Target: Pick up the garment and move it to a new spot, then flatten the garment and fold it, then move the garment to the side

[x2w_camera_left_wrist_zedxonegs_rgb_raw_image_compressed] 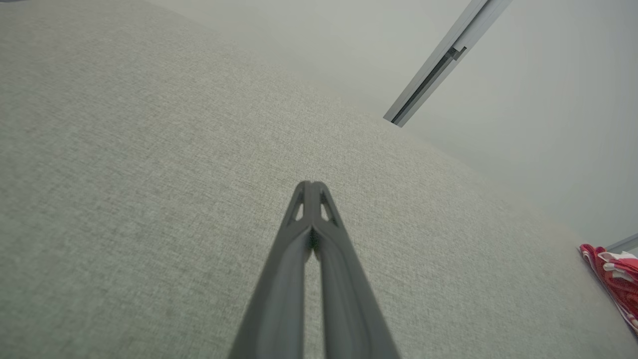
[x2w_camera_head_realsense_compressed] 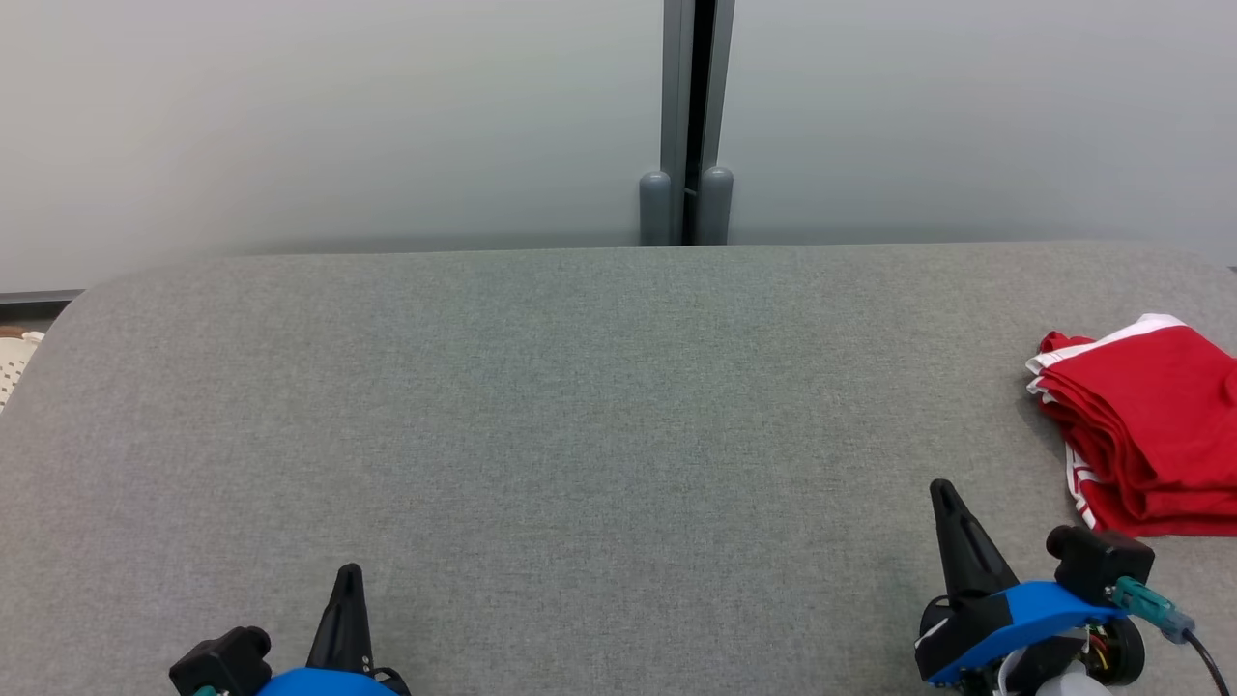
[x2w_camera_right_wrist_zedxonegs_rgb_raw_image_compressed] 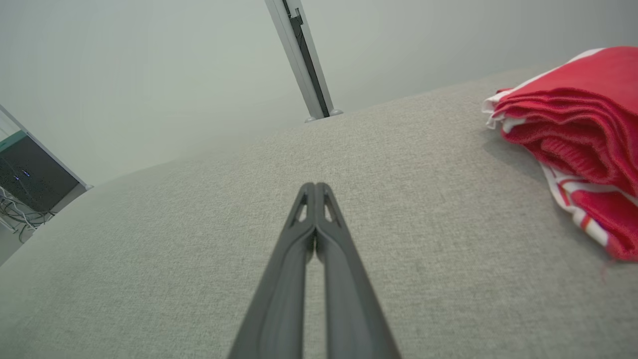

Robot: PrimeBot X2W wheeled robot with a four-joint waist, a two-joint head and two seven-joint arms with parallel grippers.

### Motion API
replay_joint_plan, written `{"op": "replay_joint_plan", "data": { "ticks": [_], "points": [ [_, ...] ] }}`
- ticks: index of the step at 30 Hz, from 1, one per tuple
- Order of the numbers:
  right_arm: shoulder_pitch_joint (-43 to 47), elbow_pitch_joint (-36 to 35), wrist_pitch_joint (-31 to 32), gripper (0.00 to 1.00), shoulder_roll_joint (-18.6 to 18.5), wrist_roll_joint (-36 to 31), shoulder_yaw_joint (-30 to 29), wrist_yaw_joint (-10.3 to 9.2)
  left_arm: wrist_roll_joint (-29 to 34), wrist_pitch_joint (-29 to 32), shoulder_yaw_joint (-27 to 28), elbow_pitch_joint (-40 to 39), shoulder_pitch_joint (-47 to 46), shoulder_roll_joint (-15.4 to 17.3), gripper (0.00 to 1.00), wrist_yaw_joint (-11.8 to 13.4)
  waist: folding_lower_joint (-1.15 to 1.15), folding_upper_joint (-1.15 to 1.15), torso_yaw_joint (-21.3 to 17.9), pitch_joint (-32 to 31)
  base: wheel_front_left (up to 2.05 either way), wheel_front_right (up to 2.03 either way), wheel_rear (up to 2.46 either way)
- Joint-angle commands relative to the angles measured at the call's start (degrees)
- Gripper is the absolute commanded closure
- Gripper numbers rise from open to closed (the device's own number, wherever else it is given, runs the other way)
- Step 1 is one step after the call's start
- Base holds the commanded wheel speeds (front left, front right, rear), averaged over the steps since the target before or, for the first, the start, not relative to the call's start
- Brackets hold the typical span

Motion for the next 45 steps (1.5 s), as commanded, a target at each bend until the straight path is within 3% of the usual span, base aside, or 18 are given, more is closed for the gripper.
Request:
{"op": "replay_joint_plan", "data": {
  "ticks": [1,24,45],
  "points": [
    [-0.14,-1.56,0.51,1.00,-0.04,2.85,-0.41,0.00,-2.25,0.54,1.06,-1.29,-1.91,-0.05,1.00,-0.38,0.00,0.00,0.04,-0.02,0.00,0.00,0.00],
    [0.68,-5.06,5.65,1.00,-0.06,23.84,-2.78,0.00,-18.96,5.74,5.64,-3.45,-3.65,-1.04,1.00,-2.24,0.00,0.00,0.41,-0.25,0.00,0.00,0.00],
    [1.25,-7.42,9.50,1.00,-0.08,38.96,-4.58,0.01,-30.98,9.58,8.98,-4.96,-4.98,-1.75,1.00,-3.61,-0.01,0.00,0.74,-0.46,0.00,0.00,0.00]
  ]
}}
